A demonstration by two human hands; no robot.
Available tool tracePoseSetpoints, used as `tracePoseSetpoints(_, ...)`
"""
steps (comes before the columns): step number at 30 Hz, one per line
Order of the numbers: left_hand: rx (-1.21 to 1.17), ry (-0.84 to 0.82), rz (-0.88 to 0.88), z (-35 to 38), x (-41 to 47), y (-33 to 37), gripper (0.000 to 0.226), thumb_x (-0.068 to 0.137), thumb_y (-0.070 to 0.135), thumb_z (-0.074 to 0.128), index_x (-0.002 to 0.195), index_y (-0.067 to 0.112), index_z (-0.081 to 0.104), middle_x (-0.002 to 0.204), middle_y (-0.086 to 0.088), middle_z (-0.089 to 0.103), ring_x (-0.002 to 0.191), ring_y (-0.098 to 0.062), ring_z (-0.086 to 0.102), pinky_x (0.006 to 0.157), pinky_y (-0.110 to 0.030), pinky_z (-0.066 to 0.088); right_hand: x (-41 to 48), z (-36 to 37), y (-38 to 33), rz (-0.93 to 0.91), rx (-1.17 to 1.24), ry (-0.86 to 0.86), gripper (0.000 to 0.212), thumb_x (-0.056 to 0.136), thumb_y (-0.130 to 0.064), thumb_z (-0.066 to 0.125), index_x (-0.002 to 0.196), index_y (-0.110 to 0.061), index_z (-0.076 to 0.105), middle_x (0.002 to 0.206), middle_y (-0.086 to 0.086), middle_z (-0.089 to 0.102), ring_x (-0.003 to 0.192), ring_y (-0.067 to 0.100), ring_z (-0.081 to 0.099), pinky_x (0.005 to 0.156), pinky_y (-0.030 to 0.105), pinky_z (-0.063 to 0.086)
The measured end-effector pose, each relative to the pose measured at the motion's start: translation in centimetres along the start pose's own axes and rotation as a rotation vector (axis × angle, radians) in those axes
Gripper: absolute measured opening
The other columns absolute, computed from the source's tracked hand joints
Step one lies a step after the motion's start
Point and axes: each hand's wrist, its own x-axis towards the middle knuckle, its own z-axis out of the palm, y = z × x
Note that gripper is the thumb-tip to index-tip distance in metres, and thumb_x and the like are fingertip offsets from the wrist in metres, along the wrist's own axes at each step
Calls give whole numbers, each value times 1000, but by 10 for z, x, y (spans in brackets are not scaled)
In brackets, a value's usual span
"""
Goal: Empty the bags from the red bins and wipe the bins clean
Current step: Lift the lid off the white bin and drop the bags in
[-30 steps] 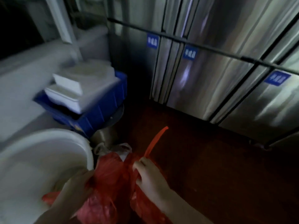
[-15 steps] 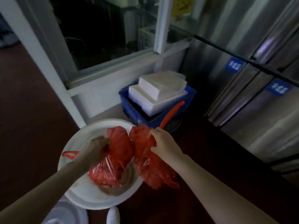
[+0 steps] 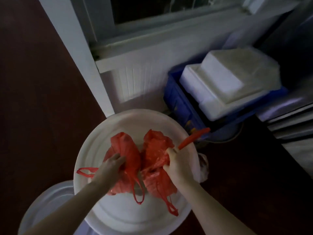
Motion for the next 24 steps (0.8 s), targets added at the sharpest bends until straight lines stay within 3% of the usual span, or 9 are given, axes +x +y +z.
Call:
tracePoseSetpoints(5, 7, -72, -96, 82, 31, -46, 29, 77, 8, 74, 104, 19, 71, 100, -2, 66, 85, -26, 68, 73, -33, 55, 35, 99, 34, -12, -34, -100, 29, 87, -16, 64, 113, -21, 55, 117, -4, 54, 110, 14, 53, 96, 27, 47)
tracePoseSetpoints(8, 11, -122, -149, 131, 47, -67, 30, 86, 14, 63, 115, 22, 66, 113, -1, 61, 97, -26, 65, 81, -35, 52, 43, 151, 60, -30, -57, -149, 27, 88, -18, 64, 114, -22, 55, 119, -6, 53, 111, 11, 54, 95, 21, 44)
tracePoseSetpoints(14, -6, -148, -264, 207, 62, -98, 33, 95, 20, 50, 127, 26, 59, 130, 3, 53, 108, -21, 58, 84, -24, 44, 71, 224, 95, -59, -52, -220, 30, 89, -12, 60, 119, -17, 55, 123, 0, 51, 113, 18, 53, 96, 26, 44)
tracePoseSetpoints(16, -22, -158, -286, 221, 63, -102, 36, 96, 18, 49, 131, 23, 57, 134, -1, 53, 115, -22, 54, 88, -26, 43, 78, 238, 99, -42, -1, -270, 31, 93, -12, 54, 124, -17, 53, 128, 3, 48, 116, 22, 51, 95, 26, 42)
tracePoseSetpoints(19, 17, -284, -378, 227, 57, -98, 49, 92, 16, 53, 141, 25, 49, 151, -4, 35, 134, -22, 43, 101, -30, 40, 73, 246, 102, -84, -48, -330, 40, 94, -12, 53, 133, -17, 48, 138, 6, 41, 118, 29, 51, 101, 34, 39)
tracePoseSetpoints(21, -5, -315, -399, 220, 51, -86, 58, 89, 18, 57, 144, 29, 42, 152, 0, 32, 132, -21, 45, 101, -36, 44, 63, 235, 98, -140, -105, -376, 44, 92, -13, 55, 135, -19, 48, 139, 4, 39, 116, 30, 51, 101, 36, 40)
tracePoseSetpoints(24, -18, -228, -437, 199, 39, -61, 49, 91, 24, 56, 138, 33, 48, 140, 2, 47, 122, -22, 53, 96, -37, 47, 48, 209, 88, -233, -119, -399, 39, 92, -15, 56, 130, -19, 53, 137, 1, 42, 120, 27, 47, 102, 34, 40)
